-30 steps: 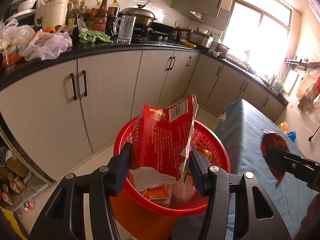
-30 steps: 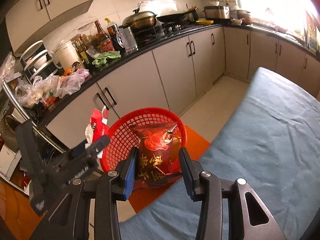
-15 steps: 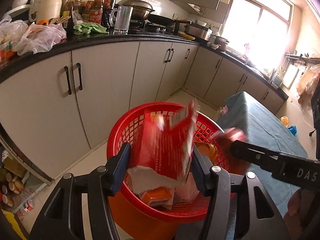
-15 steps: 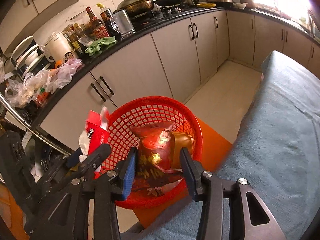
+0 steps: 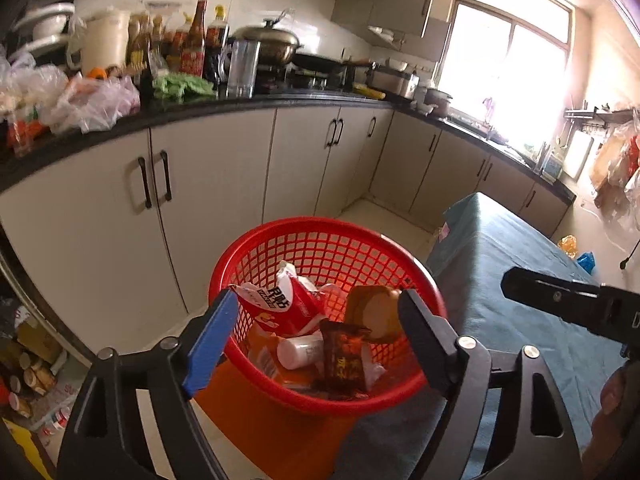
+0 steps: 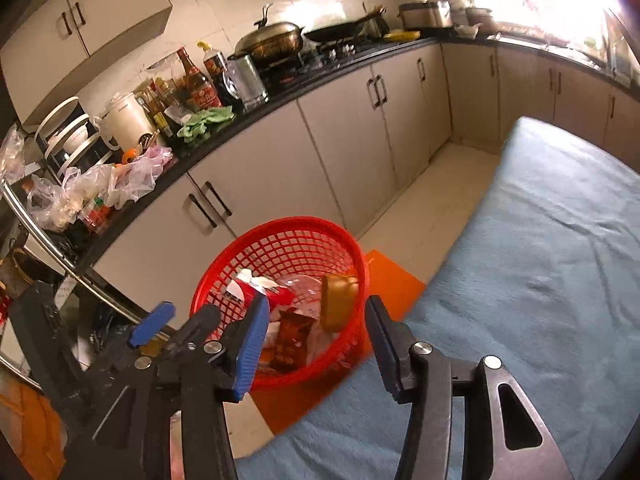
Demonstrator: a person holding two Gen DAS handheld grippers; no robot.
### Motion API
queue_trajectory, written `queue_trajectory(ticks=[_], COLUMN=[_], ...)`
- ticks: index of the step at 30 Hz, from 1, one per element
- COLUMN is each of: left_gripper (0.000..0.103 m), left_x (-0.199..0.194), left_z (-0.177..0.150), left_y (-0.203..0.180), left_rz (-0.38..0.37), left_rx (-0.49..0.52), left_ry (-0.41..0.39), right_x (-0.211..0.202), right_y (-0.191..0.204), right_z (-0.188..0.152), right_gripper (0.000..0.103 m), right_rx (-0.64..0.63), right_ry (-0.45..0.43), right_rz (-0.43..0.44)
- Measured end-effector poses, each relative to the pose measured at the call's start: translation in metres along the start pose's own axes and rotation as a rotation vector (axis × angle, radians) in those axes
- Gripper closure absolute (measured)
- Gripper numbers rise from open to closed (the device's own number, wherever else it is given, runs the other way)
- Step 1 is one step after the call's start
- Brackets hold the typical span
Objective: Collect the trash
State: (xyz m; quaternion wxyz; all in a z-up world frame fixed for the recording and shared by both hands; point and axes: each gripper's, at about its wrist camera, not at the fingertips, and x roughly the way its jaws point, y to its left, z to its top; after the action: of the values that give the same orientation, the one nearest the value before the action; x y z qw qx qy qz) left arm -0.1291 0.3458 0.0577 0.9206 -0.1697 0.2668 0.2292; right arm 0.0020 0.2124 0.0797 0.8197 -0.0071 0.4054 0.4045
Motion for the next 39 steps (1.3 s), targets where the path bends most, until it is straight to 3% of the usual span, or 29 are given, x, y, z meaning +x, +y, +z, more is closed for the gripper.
queue_trajectory(ticks=[3, 5, 14, 25, 30, 35, 39], left_gripper=[0.011, 0.011, 0.006, 0.001, 0.001, 0.001, 0.001], left_x=[-0.018, -0.027, -0.056, -0.101, -0.120, -0.131, -0.130], left_z=[-0.008, -0.015, -0.037, -0.063, -0.082, -0.091, -0.096], left_y=[-0.013, -0.021, -0.055, -0.102, -0.125, -0.133, -0.145], left_rz=[0.025, 0.038, 0.099, 0.166, 0.249, 0.193, 0.209], left_rx=[0.024, 0.042, 0.103, 0.239, 0.348, 0.314, 0.360], left_ry=[-0.034, -0.045, -0.062, -0.106, -0.125, -0.115, -0.115], right_x=[-0.021, -0.036, -0.096, -0.182, -0.217, -0.241, -0.241], right_y=[-0.006, -0.012, -0.041, -0.052, -0.053, -0.050, -0.045], right_z=[-0.011, -0.021, -0.076, -0.152, -0.186, -0.213, -0.222], right_gripper=[0.045, 0.038, 0.028, 0.013, 0.010, 0.009, 0.008], right_rx=[-0.002, 0.002, 0.017, 0.008, 0.023, 0.019, -0.011], right_ry=[-0.028, -0.048, -0.090, -0.203, -0.242, -0.287, -0.282], right_rz=[-0.022, -0.041, -0.121, -0.340, -0.444, -0.516, -0.559])
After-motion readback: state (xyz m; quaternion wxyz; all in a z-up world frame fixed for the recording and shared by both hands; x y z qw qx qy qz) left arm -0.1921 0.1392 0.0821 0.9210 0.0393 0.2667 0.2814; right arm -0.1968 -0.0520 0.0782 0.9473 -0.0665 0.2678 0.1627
